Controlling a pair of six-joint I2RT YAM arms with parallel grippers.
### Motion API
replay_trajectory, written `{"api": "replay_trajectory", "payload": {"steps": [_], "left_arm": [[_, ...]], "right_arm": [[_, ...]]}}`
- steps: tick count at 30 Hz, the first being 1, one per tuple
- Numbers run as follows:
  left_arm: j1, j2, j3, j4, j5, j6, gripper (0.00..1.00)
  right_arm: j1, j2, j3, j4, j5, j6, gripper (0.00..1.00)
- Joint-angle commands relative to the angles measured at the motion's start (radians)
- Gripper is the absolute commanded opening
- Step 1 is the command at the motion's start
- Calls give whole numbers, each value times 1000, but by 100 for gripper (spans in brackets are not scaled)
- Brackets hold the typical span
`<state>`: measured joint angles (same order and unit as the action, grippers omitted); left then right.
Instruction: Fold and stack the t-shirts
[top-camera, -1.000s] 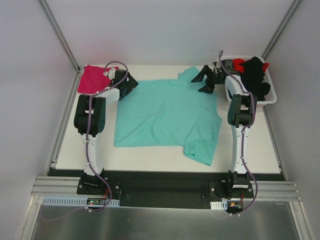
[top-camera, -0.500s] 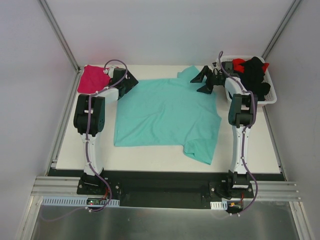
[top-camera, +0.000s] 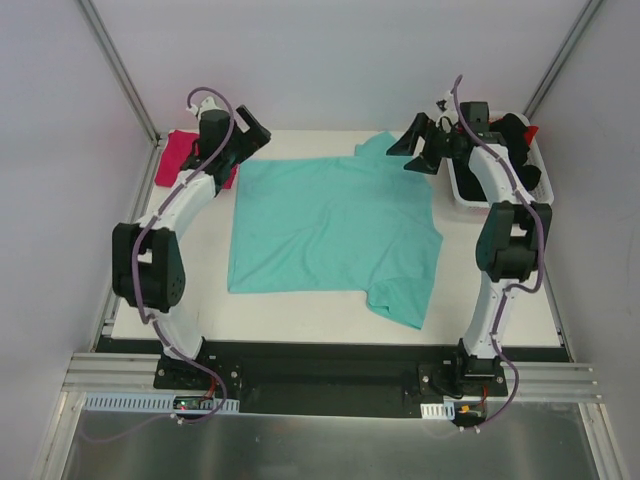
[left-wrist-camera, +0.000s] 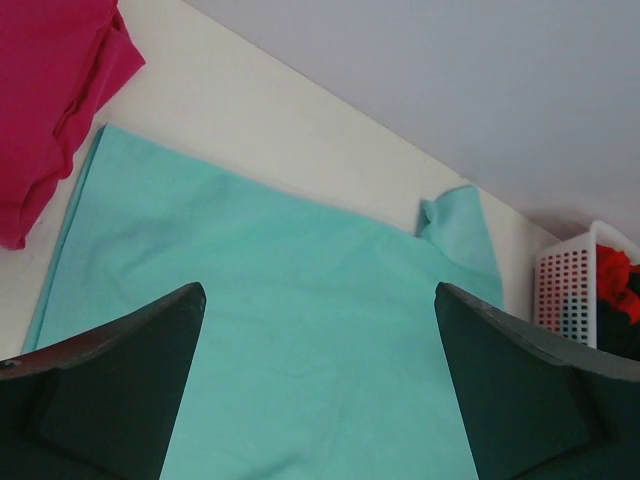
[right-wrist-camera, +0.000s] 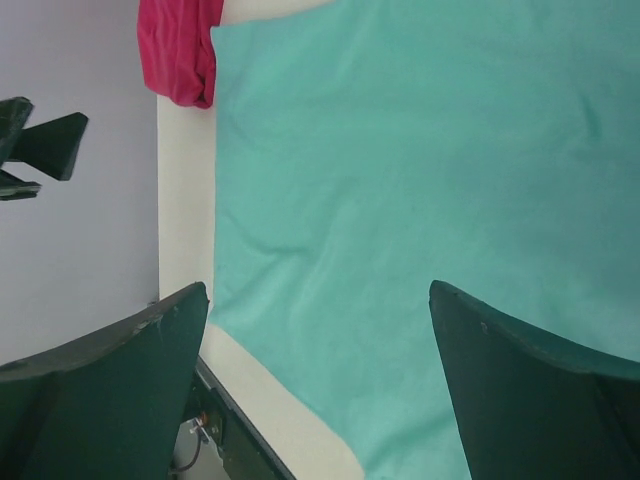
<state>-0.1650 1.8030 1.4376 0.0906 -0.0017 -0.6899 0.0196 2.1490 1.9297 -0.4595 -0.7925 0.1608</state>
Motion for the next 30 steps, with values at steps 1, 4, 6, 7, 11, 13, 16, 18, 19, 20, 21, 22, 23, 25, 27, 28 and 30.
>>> {"api": "replay_trajectory", "payload": {"steps": [1, 4, 6, 7, 11, 13, 16, 18, 19, 20, 21, 22, 23, 25, 27, 28, 30], "left_arm": [[-24, -157, -103, -195, 28, -13, 99], [-45, -276, -254, -262, 14, -48, 99], [-56, -333, -390, -272, 11, -71, 99], [-59, -388, -437, -272, 17, -86, 99], [-93, -531, -612, -299, 11, -134, 98], [-102, -603, -678, -347, 12, -143, 97], [-111, -683, -729, -425, 8, -151, 97], [-114, -721, -758, -448, 6, -148, 97], [-114, -753, -764, -477, -19, -146, 97], [-114, -769, -772, -486, -26, -145, 97], [-114, -781, -786, -500, -30, -145, 97], [-114, -804, -792, -506, -34, -145, 97], [-114, -814, -798, -521, -34, -146, 97], [-114, -833, -815, -534, -37, -151, 97], [-116, -844, -827, -548, -40, -152, 96], [-116, -850, -830, -552, -41, -155, 96], [-119, -850, -836, -569, -55, -155, 96]], "right_arm": [[45, -223, -199, -82, 96, -69, 96], [74, -332, -361, -151, 209, -125, 96], [74, -408, -536, -142, 255, -107, 96], [74, -449, -591, -122, 307, -101, 96], [68, -679, -840, -107, 394, -73, 96], [68, -750, -953, -107, 426, -58, 96], [66, -891, -1073, -114, 461, -29, 97], [68, -987, -1120, -131, 469, -14, 99], [68, -1014, -1138, -137, 479, -14, 99], [66, -1043, -1169, -143, 481, -12, 97], [66, -1087, -1179, -165, 486, -9, 95], [66, -1113, -1192, -171, 489, -4, 94], [66, -1135, -1212, -182, 496, -3, 93], [66, -1204, -1227, -217, 533, 0, 91], [66, -1241, -1252, -244, 550, 5, 90], [66, -1265, -1261, -251, 553, 8, 89], [65, -1285, -1290, -271, 567, 25, 86]]}}
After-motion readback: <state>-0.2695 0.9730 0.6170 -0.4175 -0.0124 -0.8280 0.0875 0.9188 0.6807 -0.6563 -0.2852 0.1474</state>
